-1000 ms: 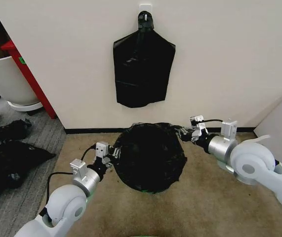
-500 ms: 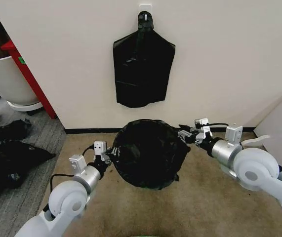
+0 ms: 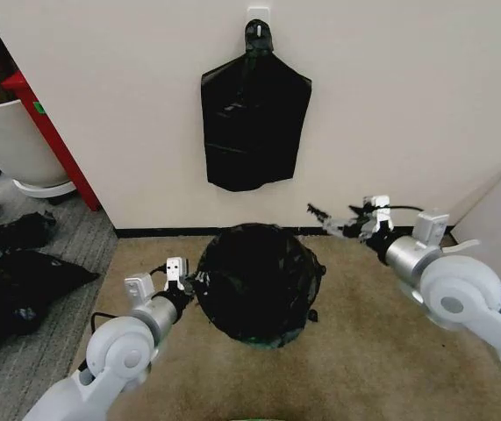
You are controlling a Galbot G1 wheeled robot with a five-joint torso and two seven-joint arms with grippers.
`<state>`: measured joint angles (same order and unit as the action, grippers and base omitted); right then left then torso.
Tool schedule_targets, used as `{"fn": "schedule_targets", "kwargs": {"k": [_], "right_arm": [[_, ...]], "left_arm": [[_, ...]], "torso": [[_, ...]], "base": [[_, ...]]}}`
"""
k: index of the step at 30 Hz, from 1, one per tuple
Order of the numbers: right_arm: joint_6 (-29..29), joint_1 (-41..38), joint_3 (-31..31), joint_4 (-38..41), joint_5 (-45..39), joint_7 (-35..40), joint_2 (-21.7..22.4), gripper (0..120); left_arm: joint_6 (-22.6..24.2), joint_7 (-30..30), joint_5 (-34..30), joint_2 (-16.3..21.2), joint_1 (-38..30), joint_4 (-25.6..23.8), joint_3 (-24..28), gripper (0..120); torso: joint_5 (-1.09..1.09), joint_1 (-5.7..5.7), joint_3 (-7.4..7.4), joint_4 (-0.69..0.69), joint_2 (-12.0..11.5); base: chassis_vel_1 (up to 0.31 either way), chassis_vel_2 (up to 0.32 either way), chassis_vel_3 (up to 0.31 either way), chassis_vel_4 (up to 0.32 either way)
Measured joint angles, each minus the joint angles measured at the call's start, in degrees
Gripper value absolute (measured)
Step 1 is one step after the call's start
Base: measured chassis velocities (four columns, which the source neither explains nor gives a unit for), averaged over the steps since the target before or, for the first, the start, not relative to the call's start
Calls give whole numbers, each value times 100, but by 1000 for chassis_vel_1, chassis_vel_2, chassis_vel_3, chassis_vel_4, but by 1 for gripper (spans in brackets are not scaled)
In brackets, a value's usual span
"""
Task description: Place the garbage bag over the trash bin.
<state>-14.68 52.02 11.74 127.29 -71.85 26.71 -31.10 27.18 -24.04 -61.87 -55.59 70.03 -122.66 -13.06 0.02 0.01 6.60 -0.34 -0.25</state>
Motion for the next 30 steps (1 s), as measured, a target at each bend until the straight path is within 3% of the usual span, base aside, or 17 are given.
{"fn": "schedule_targets", "kwargs": {"k": [4,10,16,21,22,27,30], "right_arm": [[33,313,253,475,486,225,-301,100],[153,1151,217,1152,1851,169,-944,100],[142,1670,267,1288,2508,-97,-1167,100],[-46,1401,-314,1528,2140,204,-953,100],[-219,1068,-687,1598,1801,361,-829,100],[-743,560,-1315,1613,1301,518,-669,98],[-1316,114,-1631,1467,705,882,-657,87]], "left_arm": [[-2,-165,-1,-86,-76,132,81,0],[-125,-306,-126,-167,-442,450,198,0],[85,-683,-447,-257,-816,639,359,0],[148,-858,-422,-269,-956,581,611,0],[148,-886,-348,-267,-1002,535,717,0],[150,-948,-167,-275,-1061,477,858,0],[176,-1018,-23,-283,-1061,419,902,0]], "torso": [[-5,0,0,-1,0],[-1,0,-1,-1,0],[-1,0,-1,-2,0],[-2,0,-1,-1,0],[-2,0,-1,0,0],[-2,0,0,0,0],[0,0,0,-1,0]], "base": [[0,0,0,0],[0,0,0,0],[0,0,0,0],[0,0,0,0],[0,0,0,0],[0,0,0,0],[0,0,0,0]]}}
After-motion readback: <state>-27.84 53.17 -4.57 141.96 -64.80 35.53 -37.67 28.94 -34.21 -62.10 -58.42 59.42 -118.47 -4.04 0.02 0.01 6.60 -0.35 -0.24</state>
